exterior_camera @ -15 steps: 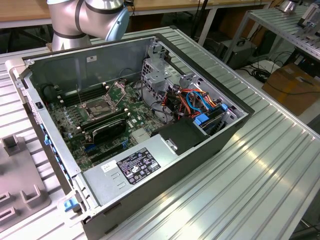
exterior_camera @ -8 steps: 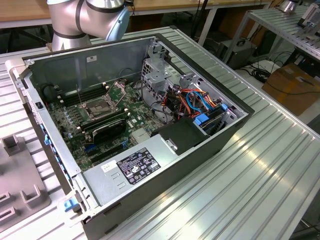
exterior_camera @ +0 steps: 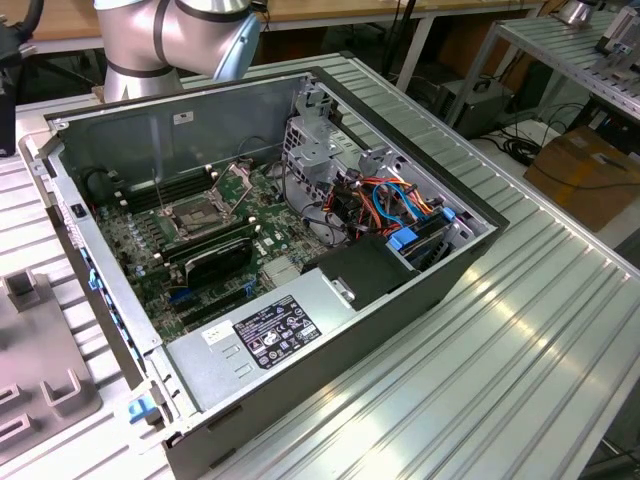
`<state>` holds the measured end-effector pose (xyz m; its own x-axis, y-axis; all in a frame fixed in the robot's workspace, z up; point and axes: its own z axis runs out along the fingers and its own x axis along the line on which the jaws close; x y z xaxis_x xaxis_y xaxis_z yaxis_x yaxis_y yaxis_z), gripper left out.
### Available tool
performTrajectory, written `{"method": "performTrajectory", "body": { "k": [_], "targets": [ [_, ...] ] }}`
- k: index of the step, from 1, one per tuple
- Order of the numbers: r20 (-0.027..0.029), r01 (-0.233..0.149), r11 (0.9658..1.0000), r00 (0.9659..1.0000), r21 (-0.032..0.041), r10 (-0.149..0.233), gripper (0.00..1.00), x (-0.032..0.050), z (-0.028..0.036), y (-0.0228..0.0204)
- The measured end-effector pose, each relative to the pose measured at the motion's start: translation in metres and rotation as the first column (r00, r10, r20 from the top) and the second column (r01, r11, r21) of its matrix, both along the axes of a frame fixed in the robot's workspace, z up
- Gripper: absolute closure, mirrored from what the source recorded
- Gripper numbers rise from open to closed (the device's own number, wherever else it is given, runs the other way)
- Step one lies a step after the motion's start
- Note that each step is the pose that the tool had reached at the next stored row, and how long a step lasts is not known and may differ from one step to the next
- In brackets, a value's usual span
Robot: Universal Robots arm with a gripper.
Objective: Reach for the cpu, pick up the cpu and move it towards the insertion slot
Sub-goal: 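Pick up the cpu and move it towards the insertion slot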
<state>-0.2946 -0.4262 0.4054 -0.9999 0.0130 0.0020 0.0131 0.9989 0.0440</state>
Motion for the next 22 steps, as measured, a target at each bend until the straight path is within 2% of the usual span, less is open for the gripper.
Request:
{"method": "performTrajectory", "body": {
  "k": [5,6,22],
  "targets": [
    [0.0001,0.000,1.0000,1.0000,0.0000,0.000,0.45,0.0090,-0.0010,0.0000],
    [0.0000,0.000,1.0000,1.0000,-0.0001,0.000,0.45,0.0131,-0.0011,0.0000],
    [0.0001,0.000,1.0000,1.0000,0.0000,0.000,0.45,0.0392,-0.0019,0.0000]
  ]
}}
